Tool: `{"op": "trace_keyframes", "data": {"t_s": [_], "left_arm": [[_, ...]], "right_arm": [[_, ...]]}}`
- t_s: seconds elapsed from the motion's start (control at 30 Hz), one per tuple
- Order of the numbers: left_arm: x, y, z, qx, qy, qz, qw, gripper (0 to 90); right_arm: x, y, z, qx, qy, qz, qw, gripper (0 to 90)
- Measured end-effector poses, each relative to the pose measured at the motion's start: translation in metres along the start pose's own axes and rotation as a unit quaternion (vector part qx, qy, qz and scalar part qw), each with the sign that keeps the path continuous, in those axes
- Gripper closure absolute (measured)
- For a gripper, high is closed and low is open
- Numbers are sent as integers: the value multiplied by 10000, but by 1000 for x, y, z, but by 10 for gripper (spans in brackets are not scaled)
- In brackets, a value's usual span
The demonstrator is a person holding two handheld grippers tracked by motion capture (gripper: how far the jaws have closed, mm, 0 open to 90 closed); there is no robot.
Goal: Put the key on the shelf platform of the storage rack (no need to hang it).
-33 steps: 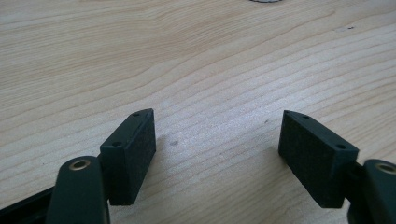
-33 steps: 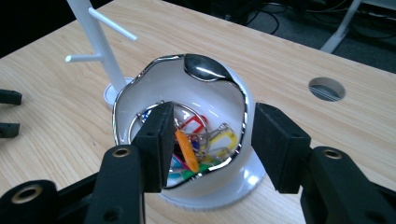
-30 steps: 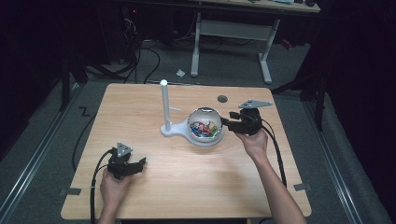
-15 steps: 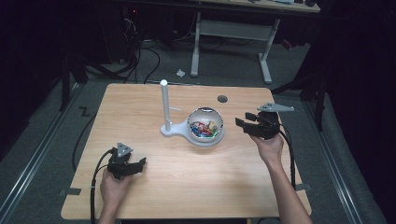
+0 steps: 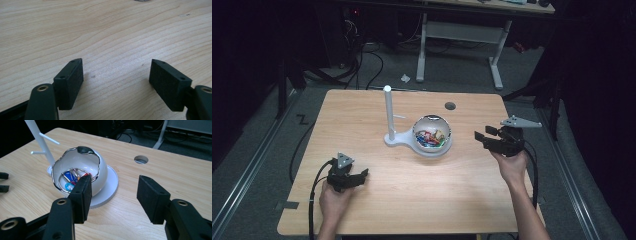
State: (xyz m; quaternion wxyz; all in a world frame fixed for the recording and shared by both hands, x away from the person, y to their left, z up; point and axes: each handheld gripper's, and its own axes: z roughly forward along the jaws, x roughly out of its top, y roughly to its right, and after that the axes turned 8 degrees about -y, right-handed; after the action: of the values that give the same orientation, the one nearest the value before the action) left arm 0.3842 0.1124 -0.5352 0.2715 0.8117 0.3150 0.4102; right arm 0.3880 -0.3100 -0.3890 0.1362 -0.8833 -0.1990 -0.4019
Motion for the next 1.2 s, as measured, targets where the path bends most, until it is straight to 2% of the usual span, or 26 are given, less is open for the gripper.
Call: {"op": "trace_keyframes", "data": {"t_s": [0.13,0.57,0.8,1.2], "left_arm": [[0,0,0,-3,-2,8,10000,278],[0,0,0,-2,-2,6,10000,278],[0,0,0,14,-12,-30,10000,278],[0,0,0,13,-13,-35,10000,278]], "right_arm": [[-3,-1,-8,-17,110,-19,9999,460],[-34,13,-29,-168,212,272,9993,467],[-44,14,-32,-224,248,332,9989,466],[-61,14,-28,-247,327,407,9983,450]]}}
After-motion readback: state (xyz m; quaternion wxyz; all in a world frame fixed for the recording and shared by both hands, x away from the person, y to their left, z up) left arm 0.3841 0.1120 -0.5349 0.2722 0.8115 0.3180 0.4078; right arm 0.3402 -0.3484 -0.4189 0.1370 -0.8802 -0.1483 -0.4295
